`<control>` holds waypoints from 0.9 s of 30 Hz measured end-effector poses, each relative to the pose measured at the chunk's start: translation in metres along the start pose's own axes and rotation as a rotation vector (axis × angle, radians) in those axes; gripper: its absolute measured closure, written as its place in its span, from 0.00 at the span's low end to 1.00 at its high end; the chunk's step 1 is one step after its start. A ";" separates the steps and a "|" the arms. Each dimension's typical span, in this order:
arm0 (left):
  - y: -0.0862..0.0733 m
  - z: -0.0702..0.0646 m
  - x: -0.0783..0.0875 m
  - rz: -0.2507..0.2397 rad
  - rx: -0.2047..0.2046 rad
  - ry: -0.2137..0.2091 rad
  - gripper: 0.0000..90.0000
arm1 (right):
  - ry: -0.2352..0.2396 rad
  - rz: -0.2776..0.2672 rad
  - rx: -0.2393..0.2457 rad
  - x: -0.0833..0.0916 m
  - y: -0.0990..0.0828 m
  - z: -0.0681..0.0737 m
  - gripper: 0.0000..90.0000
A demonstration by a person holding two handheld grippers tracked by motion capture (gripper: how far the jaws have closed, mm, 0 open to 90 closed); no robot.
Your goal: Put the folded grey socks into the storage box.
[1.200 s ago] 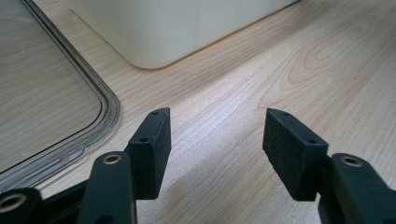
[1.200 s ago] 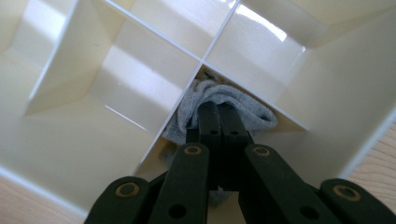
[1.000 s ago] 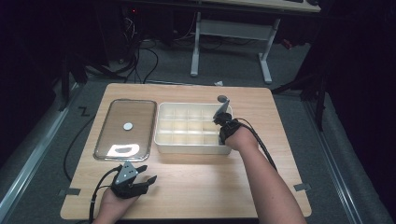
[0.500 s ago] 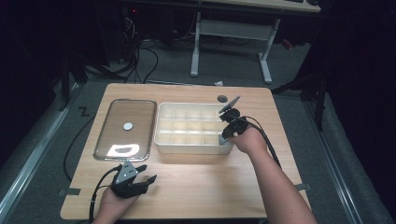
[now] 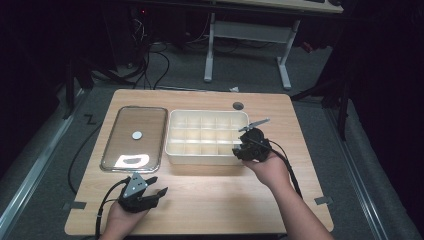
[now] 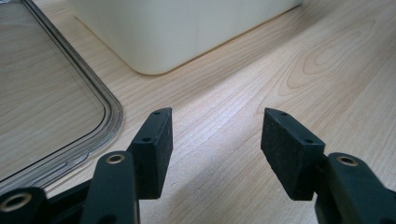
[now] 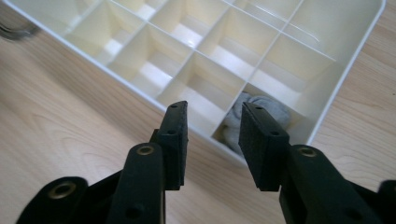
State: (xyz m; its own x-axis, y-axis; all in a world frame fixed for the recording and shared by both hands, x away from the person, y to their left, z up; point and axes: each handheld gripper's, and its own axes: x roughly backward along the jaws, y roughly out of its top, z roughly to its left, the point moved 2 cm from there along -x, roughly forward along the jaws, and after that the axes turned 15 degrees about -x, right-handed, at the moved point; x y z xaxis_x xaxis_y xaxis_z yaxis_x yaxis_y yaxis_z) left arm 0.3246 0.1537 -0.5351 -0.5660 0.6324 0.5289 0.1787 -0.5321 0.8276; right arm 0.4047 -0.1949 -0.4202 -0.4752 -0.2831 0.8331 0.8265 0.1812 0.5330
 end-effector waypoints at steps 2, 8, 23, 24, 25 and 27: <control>0.000 -0.001 0.000 0.002 -0.001 -0.001 0.49 | 0.022 -0.019 0.005 0.004 -0.009 0.003 0.67; 0.001 -0.004 0.000 0.003 -0.006 -0.003 0.48 | 0.053 -0.100 0.012 0.006 -0.038 0.012 0.62; 0.005 -0.014 -0.002 0.006 -0.023 -0.025 0.47 | 0.065 -0.246 0.023 -0.026 -0.107 0.013 0.51; 0.005 -0.014 -0.002 0.006 -0.023 -0.025 0.47 | 0.071 -0.243 0.017 -0.030 -0.112 0.013 0.51; 0.005 -0.014 -0.003 0.007 -0.022 -0.029 0.47 | 0.072 -0.244 0.016 -0.034 -0.115 0.013 0.51; 0.006 -0.015 -0.003 0.003 -0.017 -0.034 0.47 | 0.071 -0.251 0.007 -0.041 -0.123 0.013 0.50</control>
State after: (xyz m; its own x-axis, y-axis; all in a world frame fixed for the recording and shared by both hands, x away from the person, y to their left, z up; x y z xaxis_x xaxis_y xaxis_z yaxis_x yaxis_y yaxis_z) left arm 0.3151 0.1404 -0.5346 -0.5376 0.6493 0.5379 0.1666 -0.5435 0.8227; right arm 0.3187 -0.1935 -0.5176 -0.6427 -0.3852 0.6622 0.6830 0.1033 0.7230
